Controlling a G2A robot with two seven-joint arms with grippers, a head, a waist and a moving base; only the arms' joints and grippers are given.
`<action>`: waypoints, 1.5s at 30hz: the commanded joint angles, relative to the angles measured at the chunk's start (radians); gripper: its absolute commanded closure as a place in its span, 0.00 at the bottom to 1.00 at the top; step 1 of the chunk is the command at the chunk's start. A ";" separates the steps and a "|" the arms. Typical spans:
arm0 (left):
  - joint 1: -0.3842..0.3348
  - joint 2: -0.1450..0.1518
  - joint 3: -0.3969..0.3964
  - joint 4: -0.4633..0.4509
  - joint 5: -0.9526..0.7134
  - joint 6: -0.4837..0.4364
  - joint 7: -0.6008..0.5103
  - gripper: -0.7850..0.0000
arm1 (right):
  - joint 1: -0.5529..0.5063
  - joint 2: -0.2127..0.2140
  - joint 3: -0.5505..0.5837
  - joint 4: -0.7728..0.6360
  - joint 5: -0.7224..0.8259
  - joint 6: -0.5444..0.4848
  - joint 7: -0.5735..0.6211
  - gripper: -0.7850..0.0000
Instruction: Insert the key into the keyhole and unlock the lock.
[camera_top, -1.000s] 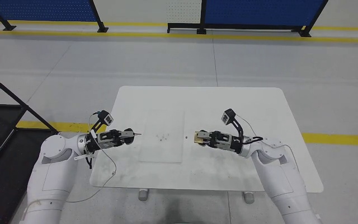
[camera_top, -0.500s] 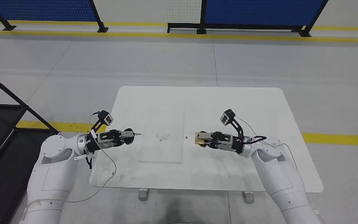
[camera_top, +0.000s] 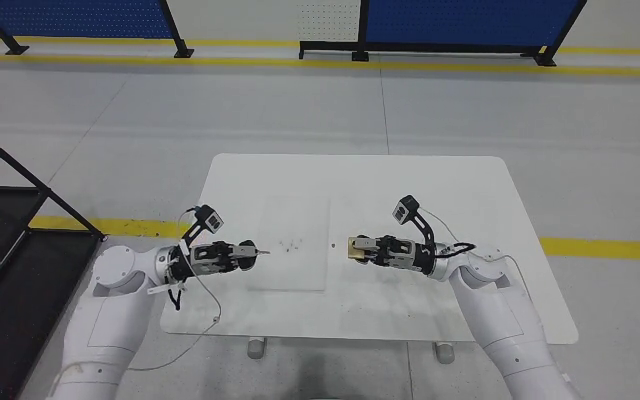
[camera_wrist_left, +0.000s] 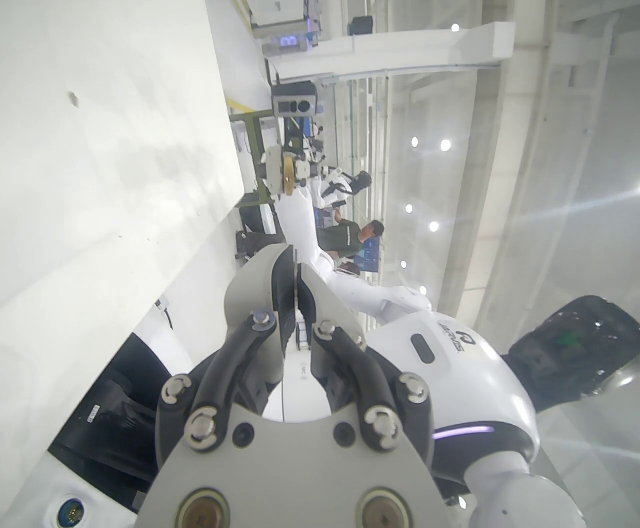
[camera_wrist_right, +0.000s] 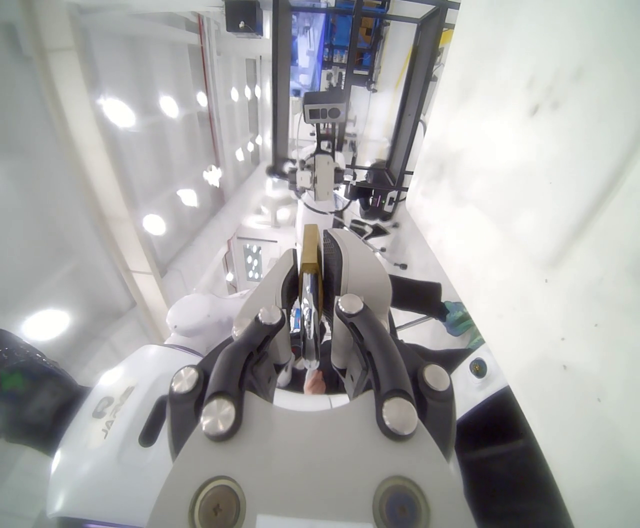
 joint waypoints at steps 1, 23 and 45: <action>0.003 -0.005 0.042 -0.011 -0.019 -0.004 0.005 1.00 | 0.000 0.000 0.000 0.000 0.000 0.000 0.000 1.00; -0.062 -0.032 0.259 -0.019 0.047 -0.185 0.201 1.00 | 0.000 0.000 0.000 0.000 0.000 0.000 0.000 1.00; -0.109 -0.048 0.336 0.023 0.063 -0.212 0.301 1.00 | 0.000 0.000 0.000 0.000 0.000 0.000 0.000 1.00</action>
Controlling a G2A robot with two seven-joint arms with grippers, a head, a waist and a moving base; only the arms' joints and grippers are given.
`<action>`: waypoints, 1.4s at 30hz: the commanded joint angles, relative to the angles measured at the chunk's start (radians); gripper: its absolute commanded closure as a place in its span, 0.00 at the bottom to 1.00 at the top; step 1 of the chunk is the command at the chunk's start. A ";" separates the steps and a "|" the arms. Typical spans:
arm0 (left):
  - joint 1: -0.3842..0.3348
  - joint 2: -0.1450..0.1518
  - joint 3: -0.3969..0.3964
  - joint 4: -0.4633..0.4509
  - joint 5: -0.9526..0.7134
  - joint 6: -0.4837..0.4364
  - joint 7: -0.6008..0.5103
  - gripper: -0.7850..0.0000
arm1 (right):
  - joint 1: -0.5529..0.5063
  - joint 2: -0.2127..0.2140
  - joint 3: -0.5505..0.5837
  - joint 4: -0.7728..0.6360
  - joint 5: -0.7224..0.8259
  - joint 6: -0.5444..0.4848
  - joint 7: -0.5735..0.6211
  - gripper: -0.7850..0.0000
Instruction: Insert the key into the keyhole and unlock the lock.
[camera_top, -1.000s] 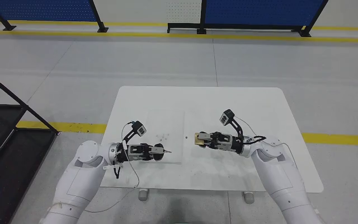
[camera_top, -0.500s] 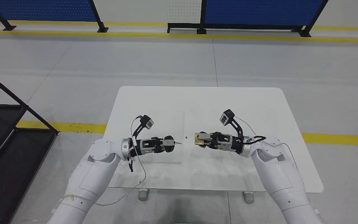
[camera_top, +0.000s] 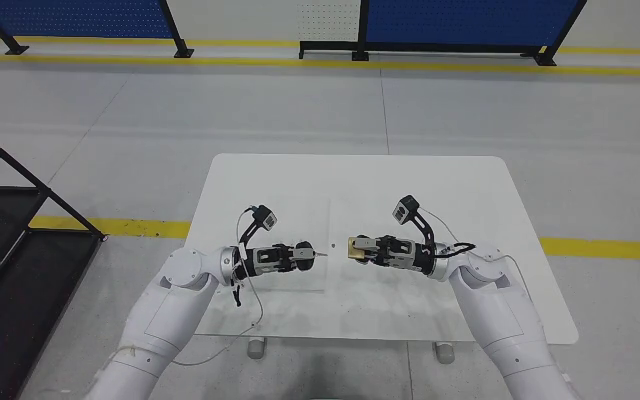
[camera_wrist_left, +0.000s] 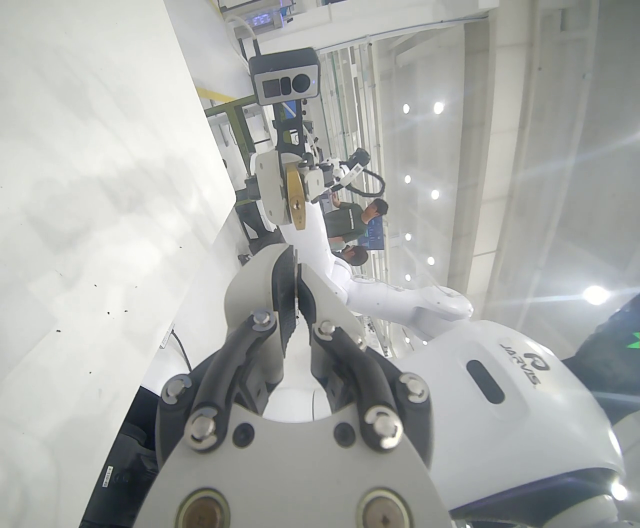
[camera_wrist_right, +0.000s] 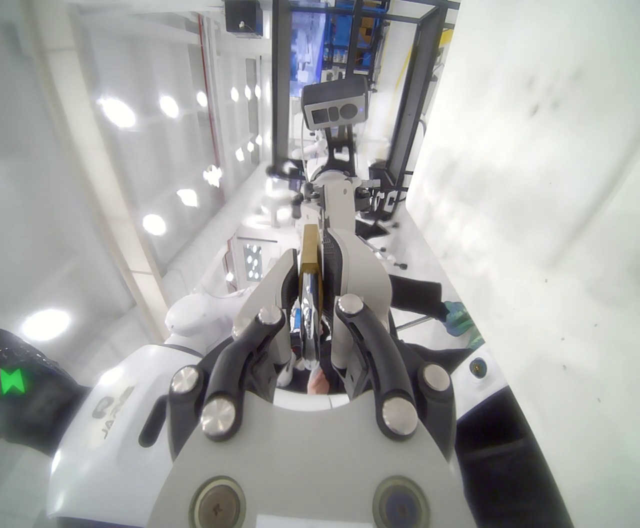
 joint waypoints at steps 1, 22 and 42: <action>0.006 -0.002 0.011 -0.022 0.013 0.009 0.053 1.00 | 0.000 0.000 0.000 0.000 0.000 0.000 0.000 1.00; 0.070 -0.001 0.044 -0.185 0.142 0.078 0.261 1.00 | 0.000 0.000 0.000 0.000 0.000 0.000 0.000 1.00; 0.056 -0.001 0.066 -0.178 0.146 0.083 0.293 1.00 | 0.000 0.000 0.000 0.000 0.000 0.000 0.000 1.00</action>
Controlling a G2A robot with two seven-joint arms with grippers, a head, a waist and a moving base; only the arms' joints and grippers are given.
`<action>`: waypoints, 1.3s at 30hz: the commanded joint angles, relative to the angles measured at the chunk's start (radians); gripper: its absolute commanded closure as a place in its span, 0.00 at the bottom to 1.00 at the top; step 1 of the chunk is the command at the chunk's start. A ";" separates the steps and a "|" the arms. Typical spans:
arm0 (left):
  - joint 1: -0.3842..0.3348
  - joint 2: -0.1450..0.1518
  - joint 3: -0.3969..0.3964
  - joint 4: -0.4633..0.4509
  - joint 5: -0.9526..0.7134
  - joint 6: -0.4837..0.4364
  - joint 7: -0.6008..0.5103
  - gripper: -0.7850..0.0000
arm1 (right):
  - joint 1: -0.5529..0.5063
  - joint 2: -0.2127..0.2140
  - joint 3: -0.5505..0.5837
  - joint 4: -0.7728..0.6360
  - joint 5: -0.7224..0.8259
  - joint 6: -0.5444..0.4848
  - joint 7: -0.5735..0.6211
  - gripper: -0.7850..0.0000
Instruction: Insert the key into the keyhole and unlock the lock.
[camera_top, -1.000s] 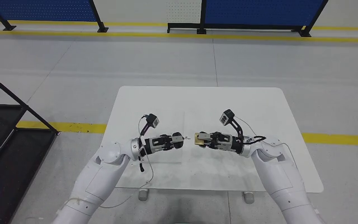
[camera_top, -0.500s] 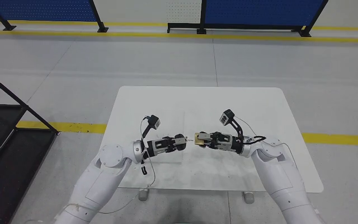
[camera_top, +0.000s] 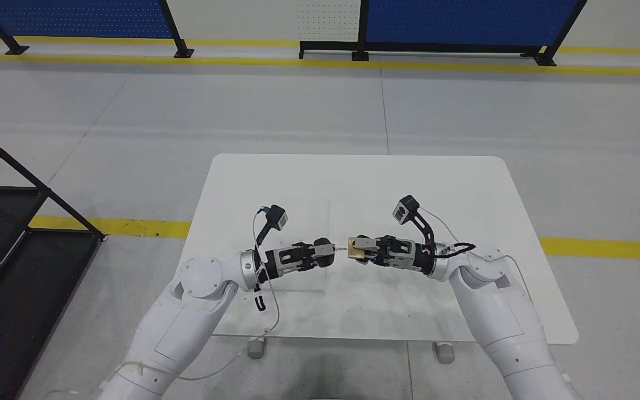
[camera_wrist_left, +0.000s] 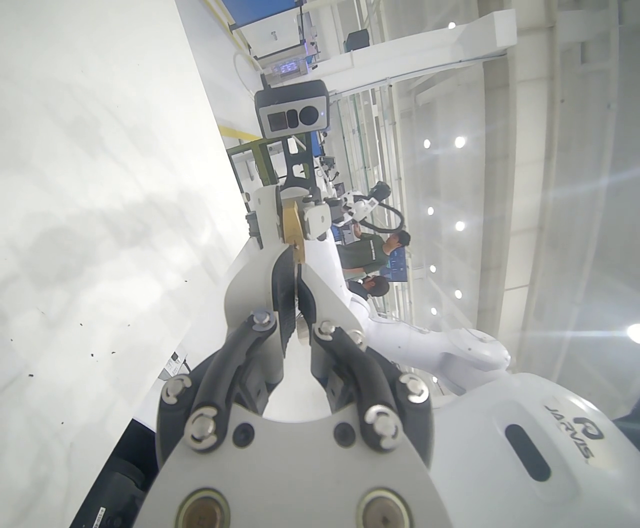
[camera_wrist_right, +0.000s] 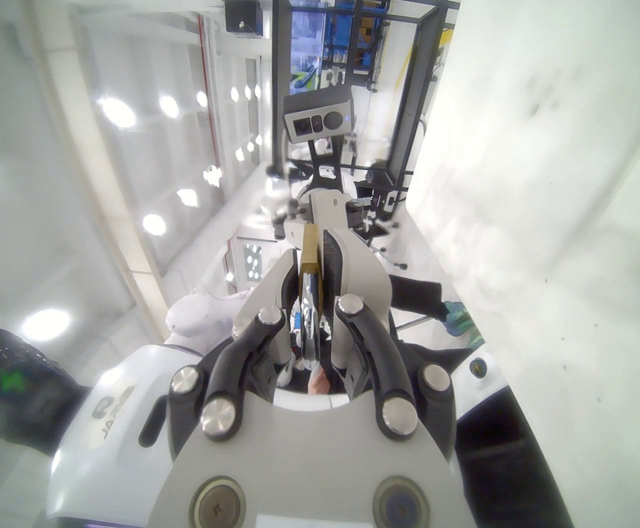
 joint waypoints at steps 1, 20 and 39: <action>-0.004 -0.001 0.003 0.006 0.000 0.000 0.005 1.00 | 0.000 0.000 0.000 0.000 0.000 0.000 0.000 1.00; -0.021 -0.002 0.023 0.023 -0.011 -0.008 0.008 1.00 | 0.000 0.000 0.000 0.000 0.000 0.000 0.000 1.00; 0.001 0.015 -0.055 0.038 -0.021 -0.033 -0.020 1.00 | 0.000 0.000 0.000 0.000 0.000 0.000 0.000 1.00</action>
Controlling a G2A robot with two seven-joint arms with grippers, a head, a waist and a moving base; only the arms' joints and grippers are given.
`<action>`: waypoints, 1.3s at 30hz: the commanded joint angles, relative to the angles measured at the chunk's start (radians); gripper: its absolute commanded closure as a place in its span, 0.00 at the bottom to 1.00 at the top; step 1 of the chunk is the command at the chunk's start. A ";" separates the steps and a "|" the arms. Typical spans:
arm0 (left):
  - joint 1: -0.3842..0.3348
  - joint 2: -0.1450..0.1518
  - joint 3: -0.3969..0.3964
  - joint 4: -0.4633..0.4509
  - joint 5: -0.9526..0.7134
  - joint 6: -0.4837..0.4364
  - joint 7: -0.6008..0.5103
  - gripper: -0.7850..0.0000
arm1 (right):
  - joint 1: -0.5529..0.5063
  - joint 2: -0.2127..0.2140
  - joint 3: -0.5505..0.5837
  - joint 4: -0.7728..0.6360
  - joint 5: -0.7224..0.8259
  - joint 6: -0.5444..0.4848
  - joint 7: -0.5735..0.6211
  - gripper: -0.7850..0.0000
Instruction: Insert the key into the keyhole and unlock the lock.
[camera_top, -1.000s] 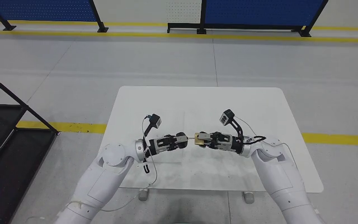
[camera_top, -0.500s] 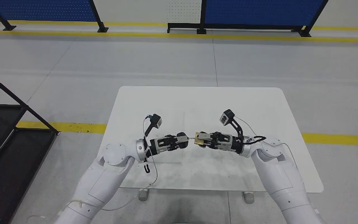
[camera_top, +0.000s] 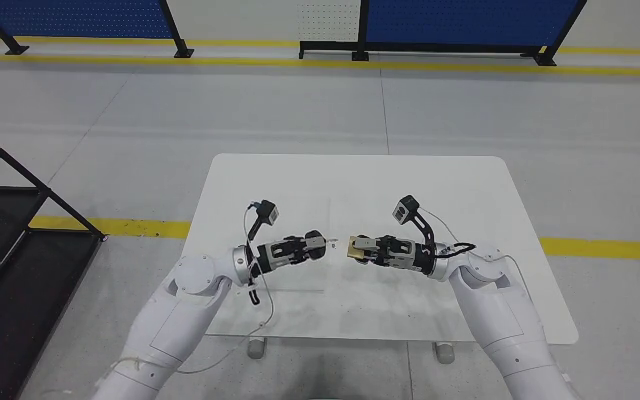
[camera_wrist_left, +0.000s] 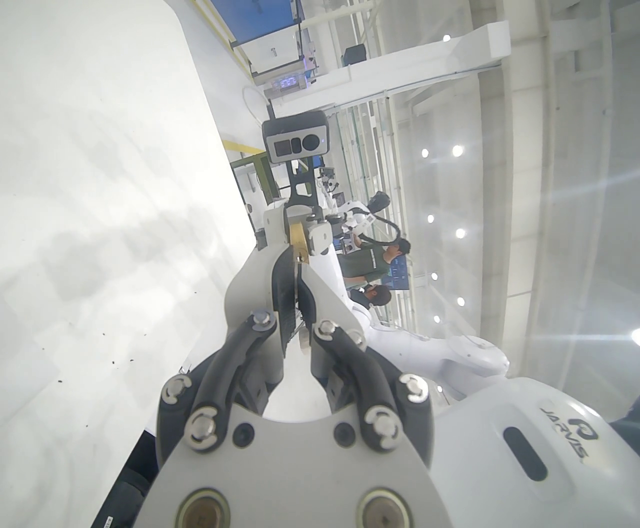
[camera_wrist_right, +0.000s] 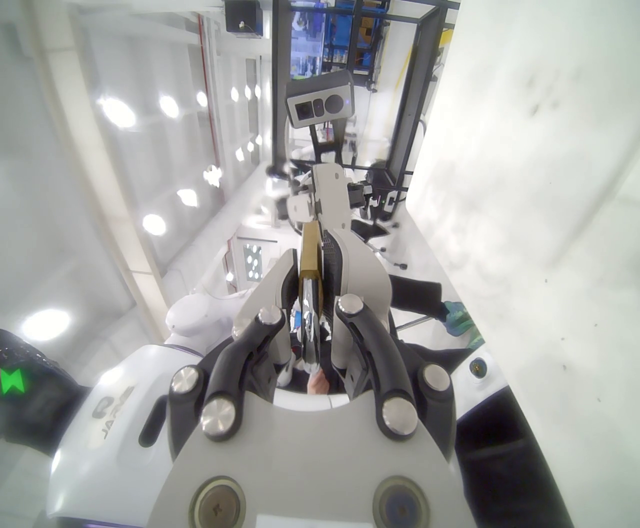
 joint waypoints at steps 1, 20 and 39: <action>0.006 0.003 -0.013 0.000 -0.006 -0.001 -0.014 1.00 | 0.000 0.000 0.000 0.000 0.000 0.000 0.000 1.00; 0.017 0.017 -0.038 0.009 0.385 -0.279 0.094 1.00 | 0.000 0.000 0.000 0.000 0.000 0.000 0.000 1.00; -0.046 0.015 -0.029 0.085 1.014 -0.731 0.499 1.00 | 0.000 0.000 0.000 0.000 0.000 0.000 0.000 1.00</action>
